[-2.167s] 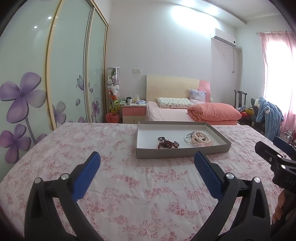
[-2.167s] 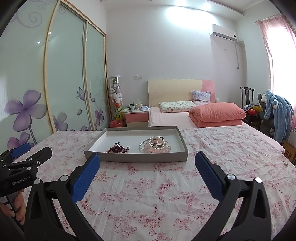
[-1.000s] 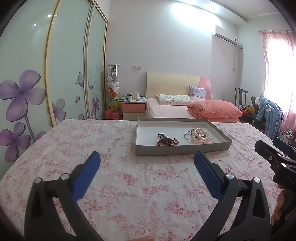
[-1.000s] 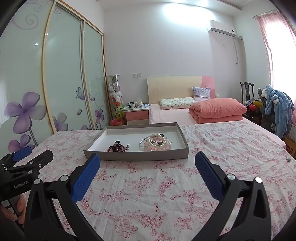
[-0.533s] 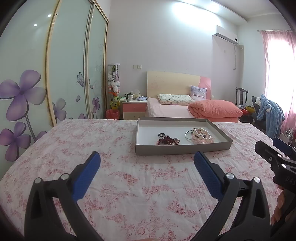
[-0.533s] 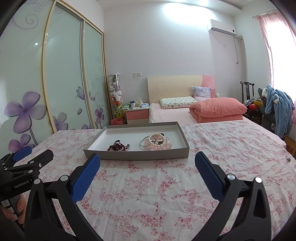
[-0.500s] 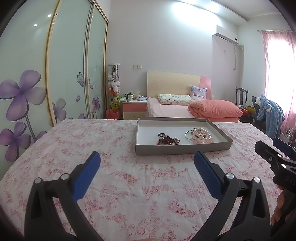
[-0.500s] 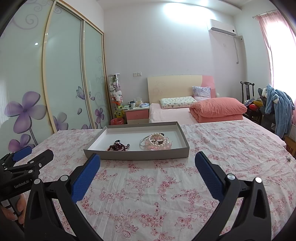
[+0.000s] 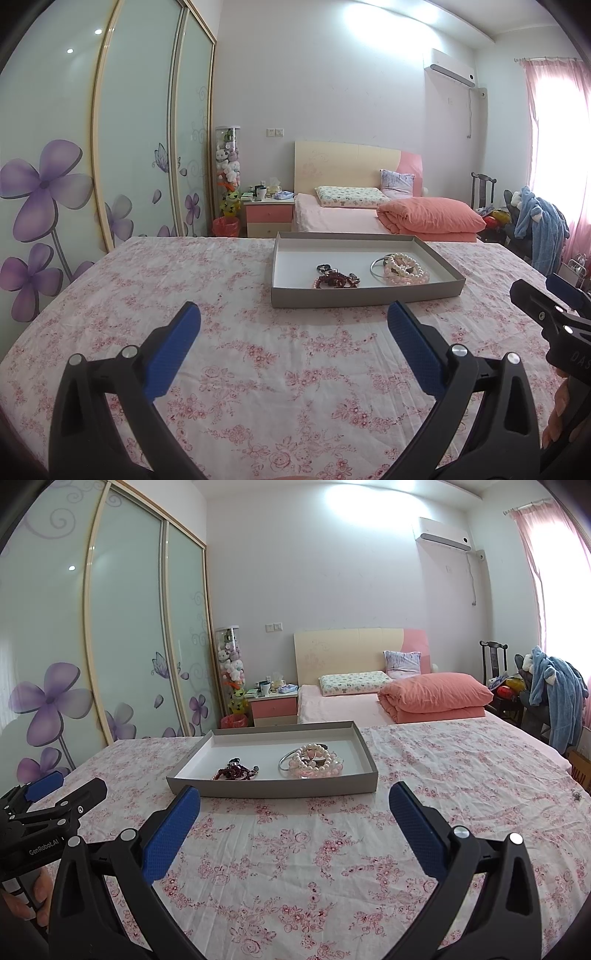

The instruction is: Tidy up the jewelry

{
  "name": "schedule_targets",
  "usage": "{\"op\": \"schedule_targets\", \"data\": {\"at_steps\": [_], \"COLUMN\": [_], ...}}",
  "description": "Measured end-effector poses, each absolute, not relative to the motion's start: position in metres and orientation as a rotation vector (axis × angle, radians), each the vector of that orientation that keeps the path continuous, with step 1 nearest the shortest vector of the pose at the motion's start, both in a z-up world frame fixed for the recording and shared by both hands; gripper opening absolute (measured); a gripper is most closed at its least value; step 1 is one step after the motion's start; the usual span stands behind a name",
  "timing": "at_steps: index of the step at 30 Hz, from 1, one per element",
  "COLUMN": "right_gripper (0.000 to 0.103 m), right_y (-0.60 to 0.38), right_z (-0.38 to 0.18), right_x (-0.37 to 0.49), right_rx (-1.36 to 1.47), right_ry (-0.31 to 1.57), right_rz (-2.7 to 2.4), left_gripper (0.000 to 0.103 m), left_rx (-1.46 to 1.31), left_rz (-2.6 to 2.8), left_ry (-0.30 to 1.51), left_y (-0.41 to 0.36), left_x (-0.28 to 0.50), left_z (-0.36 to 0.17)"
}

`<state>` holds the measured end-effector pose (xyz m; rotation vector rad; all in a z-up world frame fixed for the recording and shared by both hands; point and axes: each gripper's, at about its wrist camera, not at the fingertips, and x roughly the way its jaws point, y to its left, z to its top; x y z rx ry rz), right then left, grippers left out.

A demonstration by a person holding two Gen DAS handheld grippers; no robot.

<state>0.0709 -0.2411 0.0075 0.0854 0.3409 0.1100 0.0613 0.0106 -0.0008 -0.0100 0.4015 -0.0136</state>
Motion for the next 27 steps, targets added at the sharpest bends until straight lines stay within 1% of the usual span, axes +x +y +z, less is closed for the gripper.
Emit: {"op": "schedule_targets", "data": {"at_steps": [27], "right_gripper": [0.101], "right_y": [-0.2412], "right_z": [0.0044], "right_x": [0.0707], "right_rx": [0.087], "right_ry": [0.345], "right_rz": [0.112], "left_gripper": [0.099], "left_rx": [-0.007], "left_rz": [-0.013], "left_ry": [0.402], "left_y": [0.0099], "left_x": [0.0607], "left_z": [0.0013]}}
